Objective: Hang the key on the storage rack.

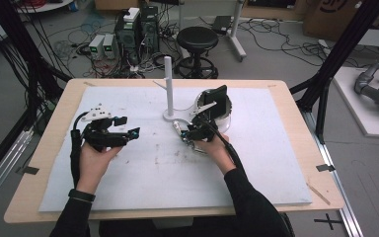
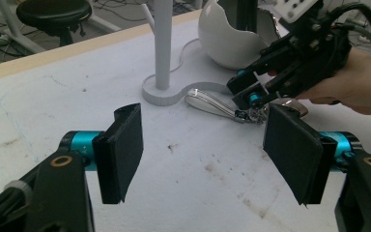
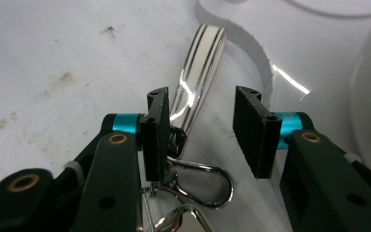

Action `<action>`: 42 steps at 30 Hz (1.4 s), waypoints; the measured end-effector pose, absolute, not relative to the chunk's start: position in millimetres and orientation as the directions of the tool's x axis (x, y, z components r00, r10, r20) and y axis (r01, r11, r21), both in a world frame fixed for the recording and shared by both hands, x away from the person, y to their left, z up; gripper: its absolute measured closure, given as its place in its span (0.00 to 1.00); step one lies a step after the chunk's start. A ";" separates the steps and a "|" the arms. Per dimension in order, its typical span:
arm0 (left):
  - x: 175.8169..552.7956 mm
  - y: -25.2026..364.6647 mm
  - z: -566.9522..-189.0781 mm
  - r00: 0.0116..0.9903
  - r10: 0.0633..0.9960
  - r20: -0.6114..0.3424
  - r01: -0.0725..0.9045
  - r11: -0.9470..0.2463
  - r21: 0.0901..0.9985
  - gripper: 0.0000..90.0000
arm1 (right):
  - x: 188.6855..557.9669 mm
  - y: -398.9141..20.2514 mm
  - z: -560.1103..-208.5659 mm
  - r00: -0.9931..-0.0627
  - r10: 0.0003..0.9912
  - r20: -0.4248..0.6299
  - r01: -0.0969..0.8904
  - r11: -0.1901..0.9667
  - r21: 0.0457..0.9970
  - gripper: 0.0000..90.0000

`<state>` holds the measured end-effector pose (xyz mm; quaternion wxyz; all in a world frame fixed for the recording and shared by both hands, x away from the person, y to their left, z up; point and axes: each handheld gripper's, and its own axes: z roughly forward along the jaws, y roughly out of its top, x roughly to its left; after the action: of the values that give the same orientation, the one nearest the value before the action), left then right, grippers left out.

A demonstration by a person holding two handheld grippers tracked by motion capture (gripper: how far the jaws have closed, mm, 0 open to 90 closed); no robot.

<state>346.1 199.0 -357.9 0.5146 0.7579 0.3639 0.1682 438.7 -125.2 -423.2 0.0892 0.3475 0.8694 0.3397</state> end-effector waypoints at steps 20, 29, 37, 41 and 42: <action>339.2 203.0 -361.8 0.669 0.734 -0.117 0.392 -0.215 0.895 0.34 | 443.5 -114.7 -431.1 -0.744 0.643 0.181 0.602 0.528 0.599 0.71; 339.5 202.2 -363.1 0.672 0.731 -0.121 0.396 -0.217 0.892 0.34 | 435.0 -103.9 -429.1 -0.794 0.603 0.077 0.523 0.613 0.593 0.91; 338.5 204.6 -363.8 0.669 0.733 -0.124 0.398 -0.213 0.892 0.34 | 429.7 -106.6 -417.9 -0.797 0.603 0.033 0.480 0.599 0.642 0.92; 338.2 205.5 -363.5 0.667 0.734 -0.125 0.397 -0.209 0.893 0.34 | 425.2 -109.7 -408.2 -0.795 0.607 0.013 0.452 0.576 0.681 0.92; 338.1 205.4 -363.4 0.667 0.734 -0.126 0.398 -0.209 0.893 0.34 | 424.2 -110.3 -405.9 -0.794 0.607 0.012 0.447 0.571 0.689 0.92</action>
<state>338.1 205.4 -363.4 0.5068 0.7595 0.3725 0.1659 424.2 -110.3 -405.9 0.1136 0.2999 0.8788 0.3533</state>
